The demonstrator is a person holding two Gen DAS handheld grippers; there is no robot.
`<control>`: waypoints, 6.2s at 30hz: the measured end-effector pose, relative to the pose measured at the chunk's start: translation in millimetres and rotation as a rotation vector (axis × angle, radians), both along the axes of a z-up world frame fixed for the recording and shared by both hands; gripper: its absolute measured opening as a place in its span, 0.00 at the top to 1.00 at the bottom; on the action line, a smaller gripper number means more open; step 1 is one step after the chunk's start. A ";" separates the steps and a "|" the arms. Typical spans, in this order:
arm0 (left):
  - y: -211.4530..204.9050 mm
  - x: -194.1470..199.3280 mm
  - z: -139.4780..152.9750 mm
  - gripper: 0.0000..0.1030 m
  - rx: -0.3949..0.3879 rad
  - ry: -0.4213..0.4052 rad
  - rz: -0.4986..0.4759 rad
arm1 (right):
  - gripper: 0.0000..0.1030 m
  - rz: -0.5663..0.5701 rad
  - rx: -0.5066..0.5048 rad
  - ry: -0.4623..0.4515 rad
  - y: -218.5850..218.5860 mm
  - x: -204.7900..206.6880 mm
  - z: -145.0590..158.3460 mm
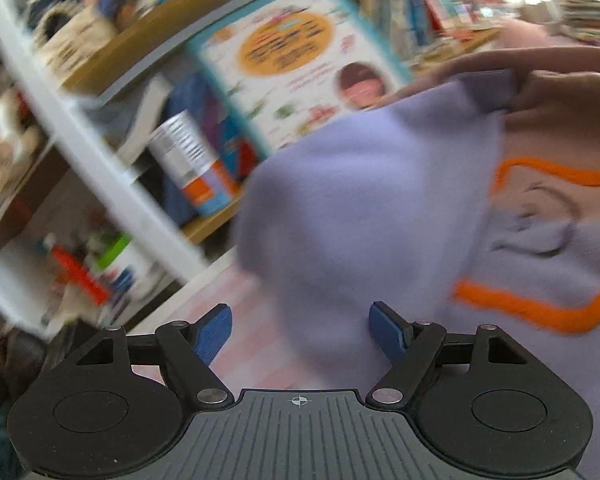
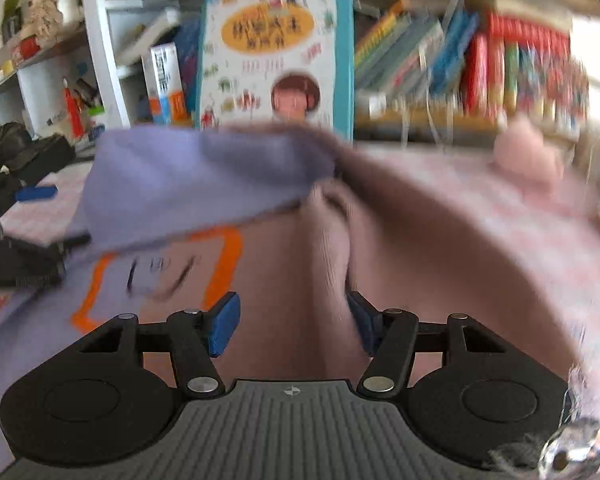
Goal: Fold clothes
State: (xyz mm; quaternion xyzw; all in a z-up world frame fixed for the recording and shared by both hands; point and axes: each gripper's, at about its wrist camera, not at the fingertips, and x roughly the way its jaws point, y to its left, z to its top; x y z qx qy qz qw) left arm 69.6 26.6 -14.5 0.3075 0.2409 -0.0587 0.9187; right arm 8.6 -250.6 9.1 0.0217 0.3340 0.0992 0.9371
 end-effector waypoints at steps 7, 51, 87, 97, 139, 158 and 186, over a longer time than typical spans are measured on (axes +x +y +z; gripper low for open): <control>26.5 -10.8 29.7 0.24 -0.121 -0.064 0.029 | 0.46 -0.079 -0.026 0.012 -13.8 -39.5 -4.0; -185.4 45.6 -26.6 0.94 0.097 0.071 -0.468 | 0.92 0.111 0.031 -0.007 -11.9 -96.7 -4.7; 123.5 -62.9 25.7 0.61 -0.756 0.112 0.177 | 0.91 0.054 -0.073 0.032 4.0 -83.0 0.3; 77.2 -36.6 -4.8 0.59 -0.588 0.200 0.092 | 0.91 -0.268 -0.102 -0.091 -39.2 -66.0 -0.5; 89.9 -33.7 0.9 0.71 -0.554 0.203 0.131 | 0.90 -0.573 -0.577 -0.141 -189.4 39.7 39.1; 96.8 -24.5 -0.5 0.59 -0.699 0.229 0.133 | 0.49 -0.353 -0.155 -0.070 -170.6 37.3 34.0; 125.5 -5.1 -5.7 0.91 -0.828 0.203 0.229 | 0.88 -0.113 0.039 -0.003 -50.6 20.6 -3.4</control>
